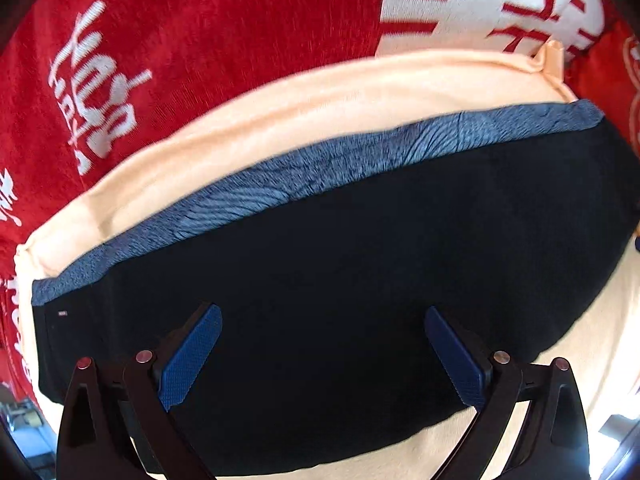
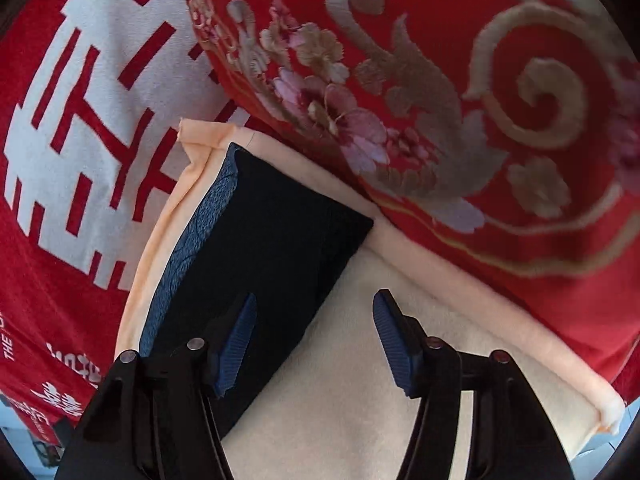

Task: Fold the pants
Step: 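Grasp the trouser end with the right gripper and tuck it under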

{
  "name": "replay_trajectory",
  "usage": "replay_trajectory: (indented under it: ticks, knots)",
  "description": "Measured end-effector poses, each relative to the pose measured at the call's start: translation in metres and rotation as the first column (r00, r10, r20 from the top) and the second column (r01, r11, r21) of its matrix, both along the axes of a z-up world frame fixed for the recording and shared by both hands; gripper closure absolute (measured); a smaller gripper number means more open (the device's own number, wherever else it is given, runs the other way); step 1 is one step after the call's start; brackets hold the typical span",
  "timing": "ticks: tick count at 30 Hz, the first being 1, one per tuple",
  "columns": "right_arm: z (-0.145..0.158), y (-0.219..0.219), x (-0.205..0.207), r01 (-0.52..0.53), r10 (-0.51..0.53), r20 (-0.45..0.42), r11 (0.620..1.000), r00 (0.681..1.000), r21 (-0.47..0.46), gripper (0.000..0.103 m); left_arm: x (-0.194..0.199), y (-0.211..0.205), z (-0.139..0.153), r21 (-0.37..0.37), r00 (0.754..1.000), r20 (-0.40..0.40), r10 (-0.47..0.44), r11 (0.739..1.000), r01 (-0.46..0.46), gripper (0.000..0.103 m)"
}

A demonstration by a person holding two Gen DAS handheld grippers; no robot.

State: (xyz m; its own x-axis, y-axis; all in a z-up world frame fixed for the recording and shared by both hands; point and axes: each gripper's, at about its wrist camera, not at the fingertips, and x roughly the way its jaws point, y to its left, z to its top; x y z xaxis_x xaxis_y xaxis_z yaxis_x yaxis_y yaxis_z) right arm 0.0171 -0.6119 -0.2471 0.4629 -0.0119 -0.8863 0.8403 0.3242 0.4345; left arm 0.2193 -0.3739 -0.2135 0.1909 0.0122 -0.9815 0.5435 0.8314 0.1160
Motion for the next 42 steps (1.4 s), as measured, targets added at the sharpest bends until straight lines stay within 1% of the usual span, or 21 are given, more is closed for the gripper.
replay_trajectory:
  ticks: [1,2,5,6,9,10,12,13,14,18,23,24,25,27,29,32,34,37,39,41,42]
  knots:
    - [0.001,-0.001,0.005,-0.018,0.018,-0.003,1.0,1.0,-0.013,0.076,0.0,-0.002,-0.003,0.008,1.0,-0.001,0.006,1.0,-0.006,0.001]
    - [0.006,0.001,0.014,-0.057,0.056,-0.014,0.998,0.998,-0.037,0.09,-0.001,0.0,-0.001,0.006,1.0,0.003,0.01,1.0,-0.01,0.001]
    - [0.027,0.006,0.03,-0.165,0.161,-0.044,0.976,0.986,-0.144,0.093,-0.002,-0.002,0.003,0.014,1.0,0.008,0.018,1.0,-0.018,0.001]
    - [0.026,0.002,0.034,-0.181,0.174,-0.057,0.973,0.983,-0.141,0.093,-0.002,-0.003,0.005,0.014,1.0,0.008,0.019,1.0,-0.019,0.001]
    - [-0.001,-0.005,0.036,-0.18,0.174,-0.123,0.983,0.977,-0.044,0.087,-0.003,-0.007,0.003,0.031,1.0,-0.001,0.012,0.999,-0.012,0.001]
    - [0.0,-0.005,0.032,-0.176,0.171,-0.106,0.983,0.979,-0.042,0.082,-0.002,-0.009,0.001,0.03,1.0,-0.003,0.016,0.999,-0.016,0.001]
    - [0.008,0.003,0.028,-0.203,0.194,-0.136,0.977,0.972,-0.062,0.068,-0.002,-0.01,0.0,0.021,1.0,-0.004,0.019,1.0,-0.019,0.001]
    - [0.012,0.008,0.024,-0.211,0.201,-0.138,0.975,0.97,-0.063,0.057,-0.002,-0.009,0.0,0.016,1.0,-0.009,0.024,1.0,-0.024,0.001]
    - [0.014,0.012,0.021,-0.213,0.205,-0.126,0.976,0.971,-0.056,0.053,-0.001,-0.007,-0.001,0.007,0.999,-0.018,0.034,0.999,-0.034,0.001]
    - [0.026,0.024,0.009,-0.225,0.221,-0.087,0.974,0.971,-0.039,0.053,0.0,0.0,-0.003,-0.016,0.995,-0.062,0.077,0.997,-0.078,0.001]
    - [0.03,0.013,0.027,-0.236,0.229,-0.087,0.968,0.97,-0.087,0.054,0.0,0.001,-0.003,-0.021,0.991,-0.084,0.101,0.994,-0.103,0.001]
    - [0.032,0.009,0.027,-0.231,0.227,-0.061,0.969,0.972,-0.082,0.055,0.0,0.002,-0.004,-0.024,0.99,-0.09,0.106,0.994,-0.109,0.001]
    - [0.034,0.008,0.03,-0.236,0.233,-0.036,0.969,0.972,-0.079,0.06,0.0,0.003,-0.005,-0.027,0.989,-0.097,0.11,0.993,-0.113,0.001]
    - [0.038,0.01,0.038,-0.275,0.276,0.0,0.959,0.961,-0.068,0.061,0.002,0.005,-0.006,-0.032,0.988,-0.111,0.111,0.993,-0.115,0.001]
    - [0.037,0.018,0.045,-0.326,0.328,0.033,0.945,0.944,-0.037,0.06,0.002,0.006,-0.007,-0.034,0.987,-0.118,0.109,0.993,-0.113,0.0]
    - [0.024,0.033,0.056,-0.39,0.39,0.026,0.921,0.921,0.011,0.06,0.003,0.005,-0.008,-0.022,0.988,-0.118,0.104,0.994,-0.107,0.0]
    - [0.012,0.041,0.058,-0.402,0.402,0.017,0.914,0.916,0.047,0.06,0.003,0.005,-0.007,-0.018,0.988,-0.116,0.105,0.994,-0.107,0.0]
    - [0.005,0.049,0.056,-0.411,0.411,0.005,0.911,0.912,0.043,0.06,0.002,0.005,-0.007,-0.017,0.988,-0.117,0.105,0.994,-0.108,0.0]
    - [0.006,0.051,0.055,-0.412,0.412,0.013,0.91,0.911,0.043,0.057,0.013,0.002,-0.011,-0.014,0.987,-0.125,0.103,0.994,-0.106,0.0]
    - [0.005,0.053,0.058,-0.436,0.436,0.025,0.899,0.9,0.045,0.046,0.018,-0.001,-0.012,-0.008,0.986,-0.135,0.101,0.995,-0.103,0.0]
    - [0.006,0.055,0.06,-0.45,0.449,0.022,0.892,0.893,0.04,0.043,0.019,-0.002,-0.013,-0.003,0.986,-0.138,0.099,0.995,-0.1,0.0]
